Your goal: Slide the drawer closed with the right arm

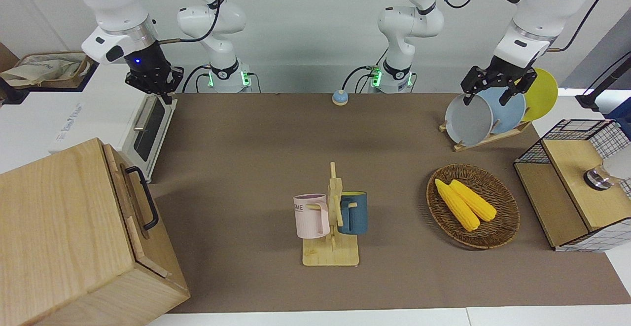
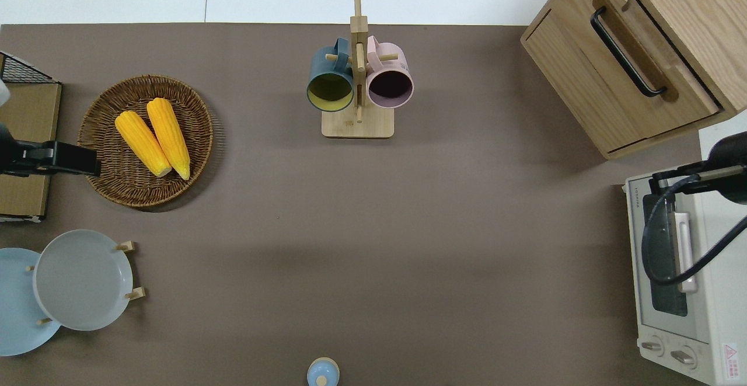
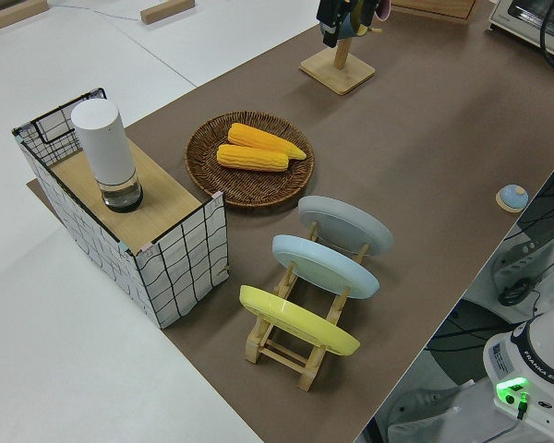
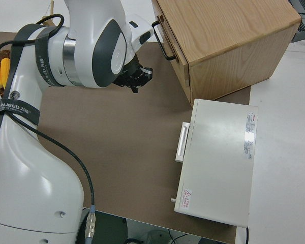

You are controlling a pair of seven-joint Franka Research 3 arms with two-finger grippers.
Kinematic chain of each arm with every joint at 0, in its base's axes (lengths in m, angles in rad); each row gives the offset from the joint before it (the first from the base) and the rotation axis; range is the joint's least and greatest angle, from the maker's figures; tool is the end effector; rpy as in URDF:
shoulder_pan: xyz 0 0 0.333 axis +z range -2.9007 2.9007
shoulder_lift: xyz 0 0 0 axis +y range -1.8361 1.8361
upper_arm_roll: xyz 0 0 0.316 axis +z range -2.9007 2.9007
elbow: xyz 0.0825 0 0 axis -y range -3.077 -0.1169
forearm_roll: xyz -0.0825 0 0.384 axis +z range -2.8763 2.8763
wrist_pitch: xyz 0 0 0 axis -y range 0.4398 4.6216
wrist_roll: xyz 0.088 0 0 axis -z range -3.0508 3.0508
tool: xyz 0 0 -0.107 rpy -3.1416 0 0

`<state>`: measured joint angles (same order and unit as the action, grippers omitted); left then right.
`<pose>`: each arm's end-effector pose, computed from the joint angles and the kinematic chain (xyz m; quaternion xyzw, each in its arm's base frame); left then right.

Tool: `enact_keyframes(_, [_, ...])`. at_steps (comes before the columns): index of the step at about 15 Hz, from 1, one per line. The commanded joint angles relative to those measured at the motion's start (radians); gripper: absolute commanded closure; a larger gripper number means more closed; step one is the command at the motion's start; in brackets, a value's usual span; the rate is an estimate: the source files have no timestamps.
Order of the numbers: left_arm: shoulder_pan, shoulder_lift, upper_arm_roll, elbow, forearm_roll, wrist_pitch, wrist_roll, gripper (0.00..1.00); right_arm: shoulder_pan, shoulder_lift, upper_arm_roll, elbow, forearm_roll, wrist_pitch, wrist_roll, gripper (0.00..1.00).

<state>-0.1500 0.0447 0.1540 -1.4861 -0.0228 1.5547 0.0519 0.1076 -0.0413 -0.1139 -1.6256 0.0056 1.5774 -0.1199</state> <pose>0.5673 -0.0024 0.6382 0.9996 -0.0244 0.0124 0.0076 0.5418 -0.0041 0.6217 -0.9984 -0.0568 0.0033 0.0054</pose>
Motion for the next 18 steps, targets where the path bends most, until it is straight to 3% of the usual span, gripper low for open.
enact_keyframes(1, [-0.017, 0.012, 0.016, 0.020, 0.015, 0.001, 0.006, 0.00, -0.016, -0.012, 0.013, -0.019, -0.018, -0.014, -0.018, 0.676])
enact_keyframes(3, [-0.017, 0.012, 0.016, 0.020, 0.014, 0.001, 0.006, 0.00, -0.017, -0.008, 0.011, -0.017, -0.018, -0.016, 0.000, 0.187])
enact_keyframes(4, [-0.017, 0.012, 0.016, 0.020, 0.014, 0.001, 0.006, 0.00, -0.020, -0.006, 0.010, -0.016, -0.016, -0.017, 0.005, 0.008])
enact_keyframes(8, [-0.017, 0.012, 0.016, 0.020, 0.014, 0.001, 0.006, 0.00, -0.022, 0.018, 0.008, 0.032, -0.004, -0.056, 0.048, 0.007])
enact_keyframes(18, [-0.017, 0.012, 0.016, 0.020, 0.014, 0.001, 0.006, 0.00, -0.020, 0.038, 0.008, 0.044, -0.010, -0.057, 0.065, 0.007])
